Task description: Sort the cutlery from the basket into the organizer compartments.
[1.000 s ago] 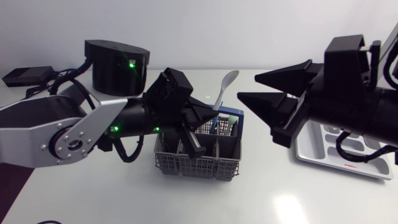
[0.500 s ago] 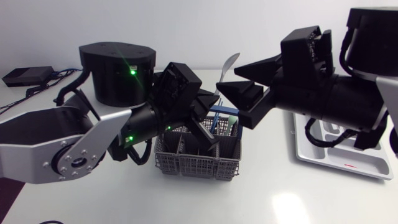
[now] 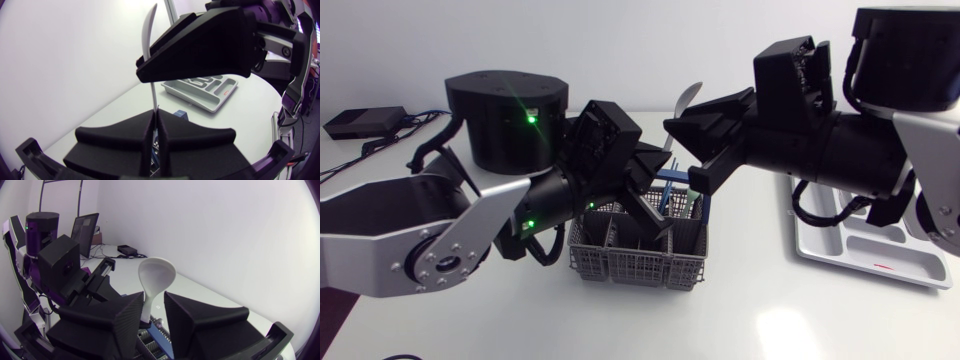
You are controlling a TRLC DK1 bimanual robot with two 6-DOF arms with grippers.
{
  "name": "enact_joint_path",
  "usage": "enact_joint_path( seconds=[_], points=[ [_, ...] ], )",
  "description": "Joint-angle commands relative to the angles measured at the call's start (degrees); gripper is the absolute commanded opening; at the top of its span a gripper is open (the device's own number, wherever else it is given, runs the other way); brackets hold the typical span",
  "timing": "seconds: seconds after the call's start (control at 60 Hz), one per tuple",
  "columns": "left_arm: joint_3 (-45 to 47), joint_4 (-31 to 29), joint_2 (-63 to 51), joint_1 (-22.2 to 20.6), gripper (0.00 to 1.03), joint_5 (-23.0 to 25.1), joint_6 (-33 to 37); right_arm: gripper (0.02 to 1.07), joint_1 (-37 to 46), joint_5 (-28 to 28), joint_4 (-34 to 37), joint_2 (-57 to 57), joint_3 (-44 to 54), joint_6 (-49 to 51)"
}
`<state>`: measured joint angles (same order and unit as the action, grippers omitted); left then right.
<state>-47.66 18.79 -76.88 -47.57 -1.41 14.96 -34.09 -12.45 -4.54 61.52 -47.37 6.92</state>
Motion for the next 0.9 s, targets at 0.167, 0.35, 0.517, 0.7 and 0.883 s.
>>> enact_joint_path(
  seconds=[0.167,0.35,0.517,0.7,0.883],
  points=[
    [0.8,1.2,0.2,0.6,0.11,-0.1,-1.7,0.1,0.2,-0.9,0.0,0.9,-1.7,-1.5],
    [0.7,1.1,0.2,1.0,0.47,-0.2,-2.2,0.09,0.5,-2.1,0.6,0.8,-1.5,-1.3],
    [1.2,0.9,0.5,0.8,0.66,-0.2,-2.1,0.09,1.3,-2.9,0.8,0.7,-1.2,-0.8],
    [1.4,0.9,0.8,1.0,0.67,-0.2,-2.1,0.08,1.5,-3.0,1.5,0.4,-1.2,-0.4],
    [2.5,0.1,3.4,3.5,0.77,-0.2,-1.7,0.08,6.4,-7.9,5.2,-2.8,-1.2,1.5]
  ],
)
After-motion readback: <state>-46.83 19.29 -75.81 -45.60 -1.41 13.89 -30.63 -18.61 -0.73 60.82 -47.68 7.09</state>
